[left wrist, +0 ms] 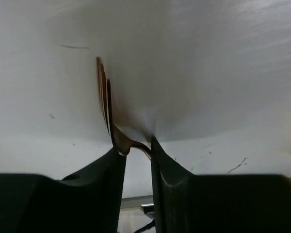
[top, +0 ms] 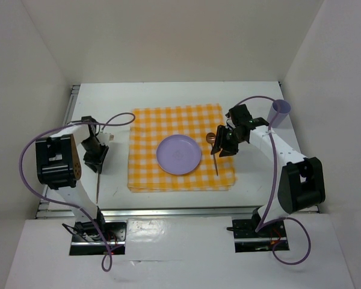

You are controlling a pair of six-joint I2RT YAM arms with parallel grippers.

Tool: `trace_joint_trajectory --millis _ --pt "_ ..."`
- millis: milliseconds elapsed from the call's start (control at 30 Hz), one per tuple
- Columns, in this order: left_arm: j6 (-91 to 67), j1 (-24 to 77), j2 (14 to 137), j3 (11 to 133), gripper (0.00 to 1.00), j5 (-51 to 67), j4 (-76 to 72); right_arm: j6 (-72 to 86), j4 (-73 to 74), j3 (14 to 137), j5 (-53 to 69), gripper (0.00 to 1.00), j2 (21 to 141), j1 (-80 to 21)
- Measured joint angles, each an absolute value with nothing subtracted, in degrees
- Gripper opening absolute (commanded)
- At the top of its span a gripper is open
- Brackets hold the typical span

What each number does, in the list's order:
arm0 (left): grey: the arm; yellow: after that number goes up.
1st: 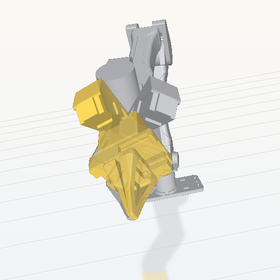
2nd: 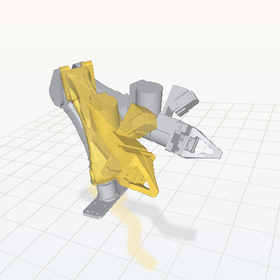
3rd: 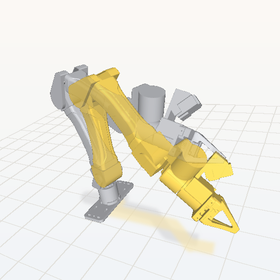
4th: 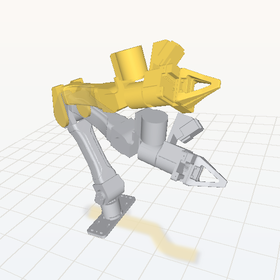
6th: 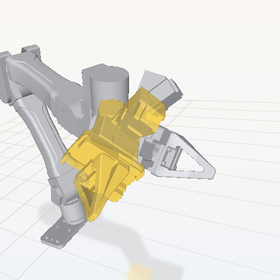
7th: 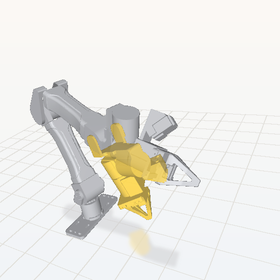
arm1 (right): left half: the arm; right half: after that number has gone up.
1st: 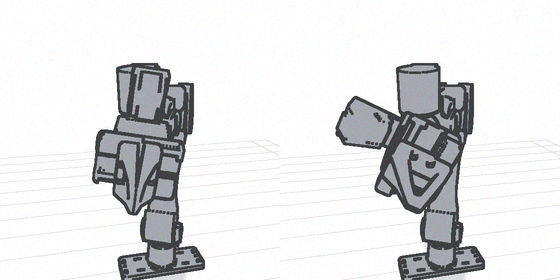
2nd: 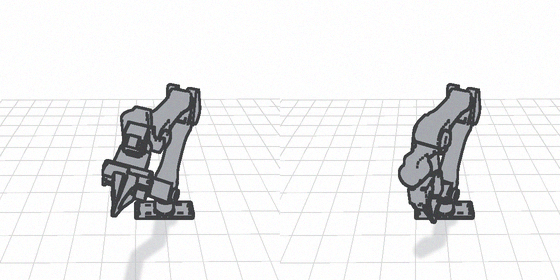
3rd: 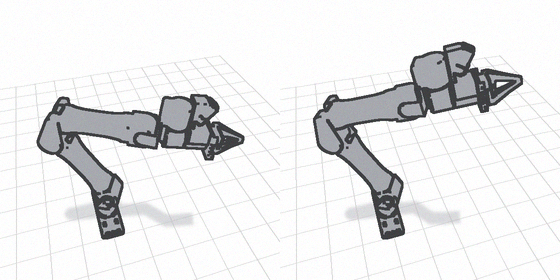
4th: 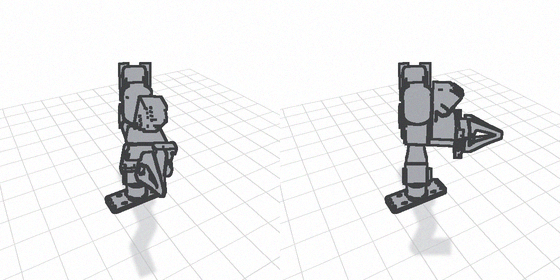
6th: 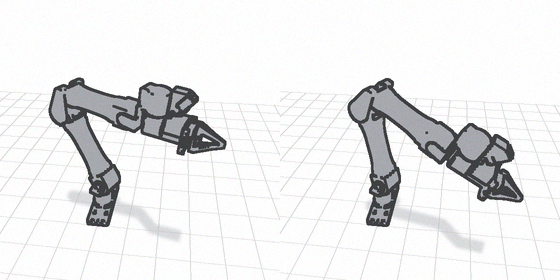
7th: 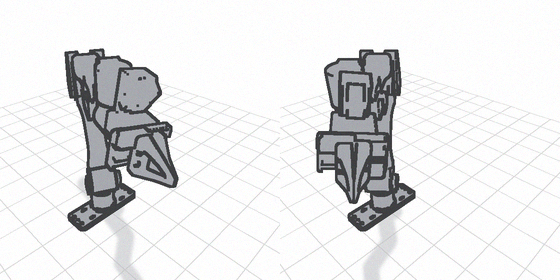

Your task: Set the dinner table for one person

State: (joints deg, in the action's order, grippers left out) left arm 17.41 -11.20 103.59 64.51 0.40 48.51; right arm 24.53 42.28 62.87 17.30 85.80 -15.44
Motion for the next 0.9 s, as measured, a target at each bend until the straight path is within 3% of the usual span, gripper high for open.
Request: trace_joint_trajectory --millis 167,200,433,900 --pt "15.7 -9.9 104.5 63.9 0.1 -1.7 48.9 24.5 42.2 62.9 17.3 0.5 85.8 -15.4" --pt "15.5 -9.9 104.5 63.9 0.0 -1.7 48.9 24.5 42.2 62.9 17.2 0.5 85.8 -15.4" --pt "14.6 -10.6 105.7 65.3 0.0 0.6 50.5 24.6 42.3 62.9 17.0 0.5 85.6 -15.4" --pt "17.5 -19.1 107.7 83.2 0.0 30.9 61.3 24.5 41.1 62.2 19.6 0.5 79.3 -17.5"
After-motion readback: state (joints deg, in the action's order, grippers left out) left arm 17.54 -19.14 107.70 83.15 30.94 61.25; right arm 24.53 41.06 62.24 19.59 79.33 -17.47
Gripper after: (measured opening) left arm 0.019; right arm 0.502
